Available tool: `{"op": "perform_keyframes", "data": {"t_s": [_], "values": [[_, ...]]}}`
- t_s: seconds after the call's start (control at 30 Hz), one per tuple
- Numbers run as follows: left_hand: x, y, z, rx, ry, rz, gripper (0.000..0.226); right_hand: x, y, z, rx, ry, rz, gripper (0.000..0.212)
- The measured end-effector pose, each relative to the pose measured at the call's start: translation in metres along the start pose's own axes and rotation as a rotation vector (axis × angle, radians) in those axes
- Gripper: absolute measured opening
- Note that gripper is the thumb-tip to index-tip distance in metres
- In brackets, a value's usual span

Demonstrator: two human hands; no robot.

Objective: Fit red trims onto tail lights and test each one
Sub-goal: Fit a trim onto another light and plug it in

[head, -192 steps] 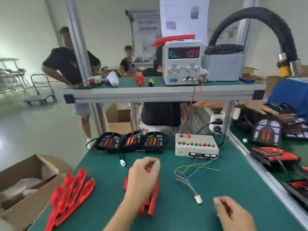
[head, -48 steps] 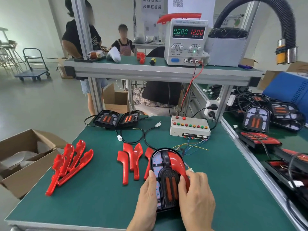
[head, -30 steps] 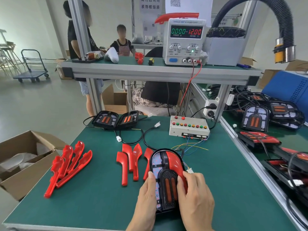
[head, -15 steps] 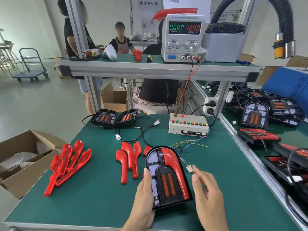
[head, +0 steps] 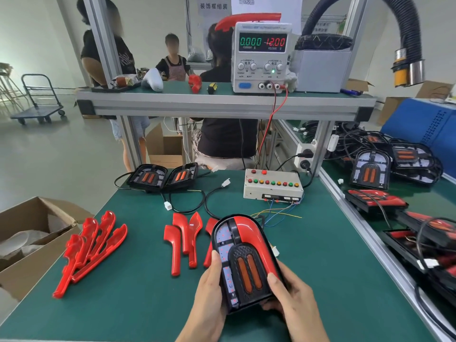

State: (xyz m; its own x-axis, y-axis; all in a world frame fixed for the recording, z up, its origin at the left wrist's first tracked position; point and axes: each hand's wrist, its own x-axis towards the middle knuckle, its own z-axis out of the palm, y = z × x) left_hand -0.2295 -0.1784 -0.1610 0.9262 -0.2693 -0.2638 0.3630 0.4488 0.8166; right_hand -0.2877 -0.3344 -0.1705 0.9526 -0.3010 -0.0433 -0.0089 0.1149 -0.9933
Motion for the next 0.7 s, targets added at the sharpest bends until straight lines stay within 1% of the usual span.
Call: {"op": "perform_keyframes", "data": {"t_s": [0.1, 0.17, 0.2, 0.27, 0.37, 0.43, 0.53, 0.6, 0.7], "values": [[0.007, 0.008, -0.009, 0.056, -0.017, 0.11, 0.052, 0.002, 0.003, -0.004, -0.017, 0.005, -0.007, 0.046], [0.014, 0.021, -0.011, 0.142, 0.069, 0.191, 0.053, 0.002, 0.005, -0.003, -0.051, -0.007, -0.04, 0.042], [0.018, 0.028, -0.01, 0.205, 0.109, 0.228, 0.053, 0.001, 0.005, -0.002, -0.068, -0.018, -0.059, 0.045], [0.027, 0.045, -0.006, 0.381, 0.119, 0.285, 0.056, -0.001, 0.005, -0.001, -0.073, -0.038, -0.091, 0.048], [0.042, 0.072, 0.001, 0.652, 0.041, 0.286, 0.066, -0.003, 0.003, -0.003, -0.045, -0.047, -0.106, 0.047], [0.053, 0.089, 0.002, 0.85, -0.029, 0.272, 0.065, -0.002, 0.003, -0.004, -0.044, -0.058, -0.114, 0.046], [0.066, 0.103, 0.003, 1.105, -0.216, 0.164, 0.07, -0.001, 0.003, -0.004, -0.065, -0.077, -0.135, 0.044], [0.071, 0.104, 0.003, 1.135, -0.266, 0.111, 0.075, 0.0, 0.006, -0.005, -0.086, -0.076, -0.142, 0.044], [0.075, 0.099, 0.004, 1.069, -0.251, 0.138, 0.072, 0.002, 0.008, -0.005, -0.097, -0.053, -0.142, 0.044]]}}
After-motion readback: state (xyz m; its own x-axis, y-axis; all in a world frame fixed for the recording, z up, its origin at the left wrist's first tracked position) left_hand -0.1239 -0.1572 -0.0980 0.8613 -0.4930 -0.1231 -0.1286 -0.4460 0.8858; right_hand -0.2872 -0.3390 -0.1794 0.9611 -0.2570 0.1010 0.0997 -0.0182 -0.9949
